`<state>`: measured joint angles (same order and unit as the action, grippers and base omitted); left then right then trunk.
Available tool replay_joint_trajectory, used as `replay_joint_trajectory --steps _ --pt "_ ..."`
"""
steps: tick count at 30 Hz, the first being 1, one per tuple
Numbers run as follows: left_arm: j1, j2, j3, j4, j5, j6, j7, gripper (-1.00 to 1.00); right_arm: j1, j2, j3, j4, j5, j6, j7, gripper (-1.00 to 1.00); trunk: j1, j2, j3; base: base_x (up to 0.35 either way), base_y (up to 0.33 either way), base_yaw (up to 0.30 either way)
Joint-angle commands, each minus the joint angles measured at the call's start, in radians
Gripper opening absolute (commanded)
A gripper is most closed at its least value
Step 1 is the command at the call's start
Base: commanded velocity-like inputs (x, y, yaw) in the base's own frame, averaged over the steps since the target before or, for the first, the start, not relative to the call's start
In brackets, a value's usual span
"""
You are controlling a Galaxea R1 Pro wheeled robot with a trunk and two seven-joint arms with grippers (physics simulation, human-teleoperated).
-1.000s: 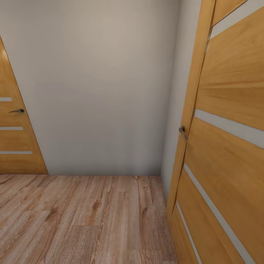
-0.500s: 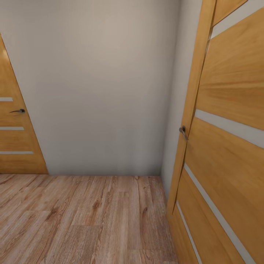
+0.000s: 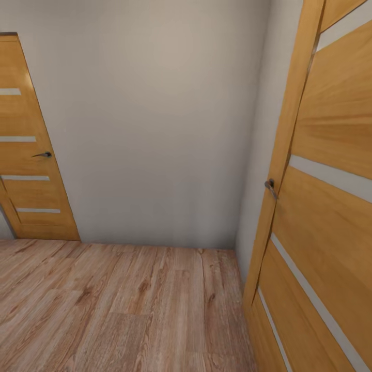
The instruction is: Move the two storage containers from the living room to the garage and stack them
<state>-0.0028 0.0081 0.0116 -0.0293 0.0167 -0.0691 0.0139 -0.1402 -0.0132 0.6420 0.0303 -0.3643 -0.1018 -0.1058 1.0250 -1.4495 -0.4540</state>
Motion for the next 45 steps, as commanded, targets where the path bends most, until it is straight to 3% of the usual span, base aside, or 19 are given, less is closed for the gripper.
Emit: replay_joint_trajectory --steps 1,45 --pt "0.0 0.0 0.001 0.0 0.002 -0.002 0.001 1.0 -0.001 0.001 0.008 0.003 -0.009 -0.006 0.0 1.0 0.0 -0.001 -0.001 0.07 0.0 0.009" --pt "0.0 0.001 0.001 0.0 0.005 0.002 0.001 1.0 -0.001 0.004 0.008 0.003 -0.005 -0.006 0.0 1.0 0.0 -0.001 -0.001 0.31 0.0 0.014"
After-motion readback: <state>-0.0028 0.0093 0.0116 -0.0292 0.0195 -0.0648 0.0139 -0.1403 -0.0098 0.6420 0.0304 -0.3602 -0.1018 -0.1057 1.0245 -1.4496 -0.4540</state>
